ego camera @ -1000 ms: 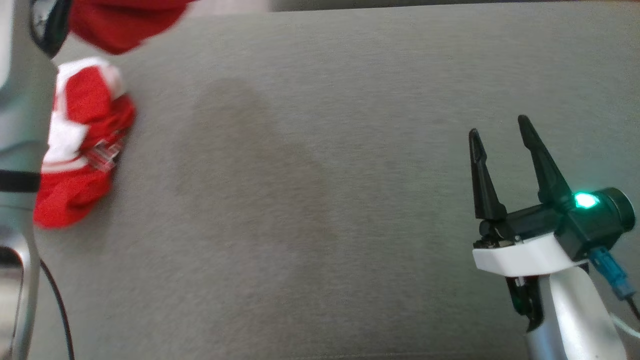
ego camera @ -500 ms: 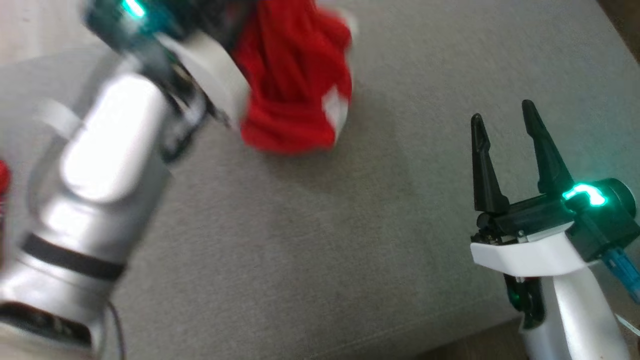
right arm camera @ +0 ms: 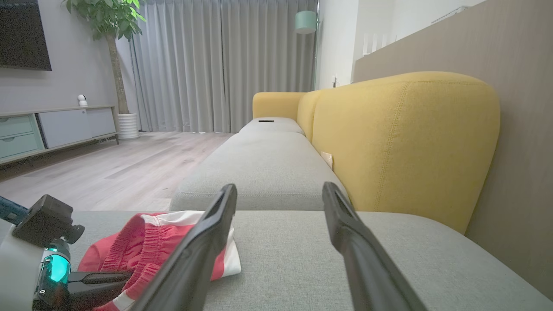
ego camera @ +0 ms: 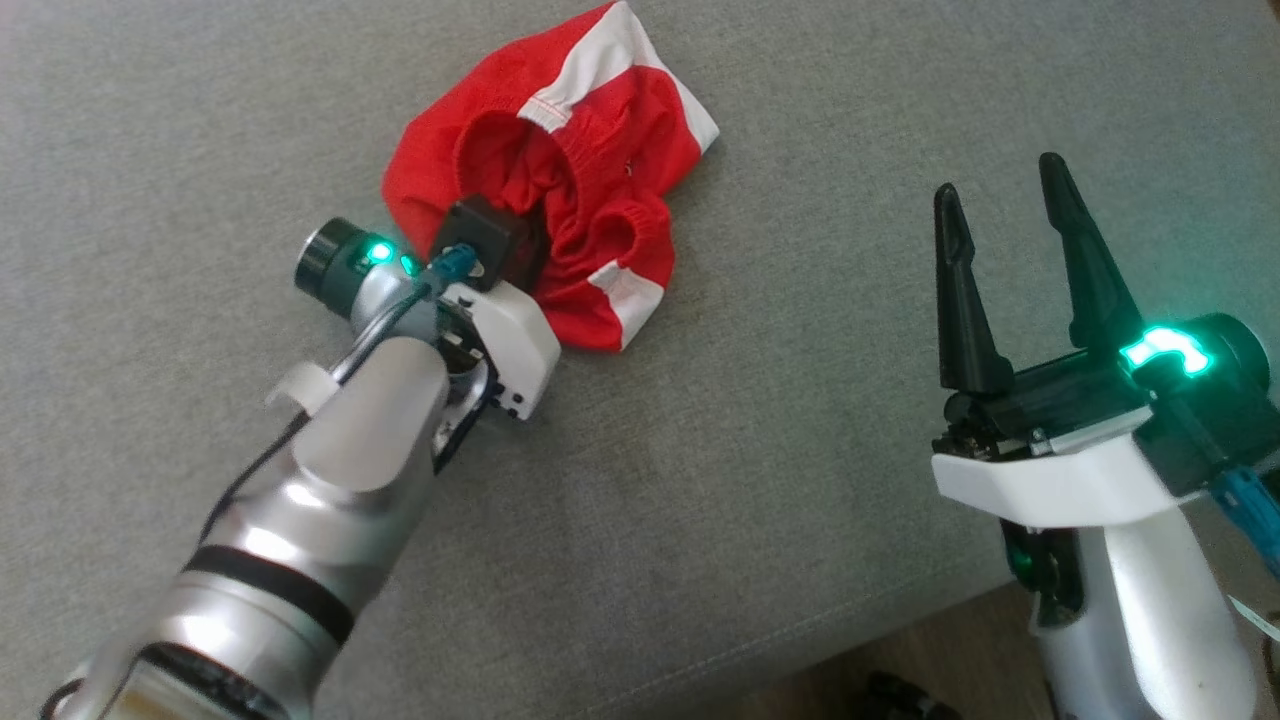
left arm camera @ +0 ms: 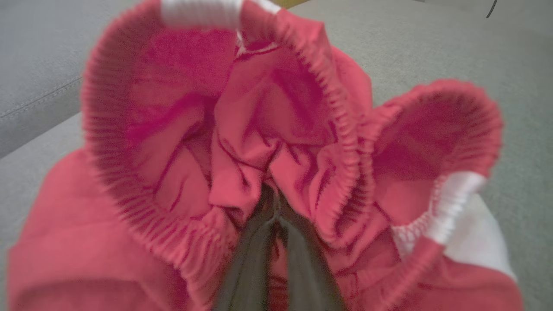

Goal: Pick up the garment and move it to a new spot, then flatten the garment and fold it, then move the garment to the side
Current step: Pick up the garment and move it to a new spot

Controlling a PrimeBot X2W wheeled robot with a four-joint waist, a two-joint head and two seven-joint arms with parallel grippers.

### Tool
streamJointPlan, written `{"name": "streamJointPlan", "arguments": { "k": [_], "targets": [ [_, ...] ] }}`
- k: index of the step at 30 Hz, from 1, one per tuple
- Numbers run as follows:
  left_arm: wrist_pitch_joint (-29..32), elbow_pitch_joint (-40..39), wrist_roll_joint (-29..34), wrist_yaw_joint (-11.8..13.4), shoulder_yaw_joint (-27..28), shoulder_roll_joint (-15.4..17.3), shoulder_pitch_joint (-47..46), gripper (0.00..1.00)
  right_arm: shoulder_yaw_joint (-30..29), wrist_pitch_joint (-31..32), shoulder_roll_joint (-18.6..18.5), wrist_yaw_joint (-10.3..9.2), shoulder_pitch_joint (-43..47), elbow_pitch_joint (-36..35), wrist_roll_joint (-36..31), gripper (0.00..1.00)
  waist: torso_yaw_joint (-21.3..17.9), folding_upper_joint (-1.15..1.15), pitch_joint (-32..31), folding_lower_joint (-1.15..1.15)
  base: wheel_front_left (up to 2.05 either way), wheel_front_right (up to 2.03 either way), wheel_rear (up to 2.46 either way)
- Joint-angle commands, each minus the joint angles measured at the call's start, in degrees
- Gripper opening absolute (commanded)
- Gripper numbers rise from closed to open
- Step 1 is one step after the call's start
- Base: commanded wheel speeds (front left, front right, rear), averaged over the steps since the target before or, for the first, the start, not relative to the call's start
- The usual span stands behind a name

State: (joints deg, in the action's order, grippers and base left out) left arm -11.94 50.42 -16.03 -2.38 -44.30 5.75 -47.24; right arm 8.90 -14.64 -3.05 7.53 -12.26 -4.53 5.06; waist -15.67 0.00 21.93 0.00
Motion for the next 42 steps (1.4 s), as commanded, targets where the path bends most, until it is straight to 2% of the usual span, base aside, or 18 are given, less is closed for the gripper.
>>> {"name": "streamJointPlan", "arguments": {
  "k": [1, 7, 14, 19, 23, 32, 37, 42],
  "targets": [
    [-0.53, 0.53, 0.35, 0.92, 0.74, 0.54, -0.56, 1.0, 1.27, -0.36, 0.17, -0.04, -0.49, -1.66, 0.52, 1.0, 0.38, 0.0, -0.47, 0.0, 0.0, 0.0, 0.0],
    [-2.94, 0.58, -0.34, 2.83, 1.66, -1.32, 0.66, 1.0, 1.3, -0.36, 0.17, -0.04, 1.2, -0.14, -0.41, 1.0, 2.9, 0.0, -4.98, 0.0, 0.0, 0.0, 0.0],
    [-3.04, -10.83, -1.13, 6.17, 6.31, -0.13, 10.18, 1.0, 0.45, -0.36, 0.17, -0.04, 4.91, 2.56, -2.36, 1.0, 7.83, 0.0, -13.35, 0.0, 0.0, 0.0, 0.0],
    [-3.05, -19.43, -3.35, 8.17, 13.0, 0.85, 19.6, 1.0, -0.96, -0.36, 0.17, -0.04, 8.04, 4.08, -0.97, 1.0, 11.98, 0.0, -18.11, 0.0, 0.0, 0.0, 0.0],
    [-3.05, -29.05, -2.53, 10.04, 19.87, 1.35, 28.18, 1.0, -1.01, -0.36, 0.17, -0.04, 10.36, 5.34, -1.24, 1.0, 15.08, 0.0, -20.67, 0.0, 0.0, 0.0, 0.0],
    [-3.06, -42.82, 2.9, 9.12, 31.86, 1.32, 44.34, 1.0, -2.45, -0.36, 0.17, -0.04, 13.07, 6.39, -2.32, 1.0, 19.12, 0.0, -22.7, 0.0, 0.0, 0.0, 0.0],
    [-3.06, -49.73, 5.74, 5.73, 36.15, -0.55, 50.96, 1.0, -4.48, -0.36, 0.17, -0.04, 15.25, 7.03, -1.98, 1.0, 20.7, 0.0, -22.98, 0.0, 0.0, 0.0, 0.0],
    [-3.06, -52.68, 8.36, 3.44, 36.94, -2.16, 53.25, 1.0, -5.38, -0.36, 0.17, -0.04, 16.83, 8.06, -1.9, 1.0, 22.0, 0.0, -22.81, 0.0, 0.0, 0.0, 0.0]
  ]
}}
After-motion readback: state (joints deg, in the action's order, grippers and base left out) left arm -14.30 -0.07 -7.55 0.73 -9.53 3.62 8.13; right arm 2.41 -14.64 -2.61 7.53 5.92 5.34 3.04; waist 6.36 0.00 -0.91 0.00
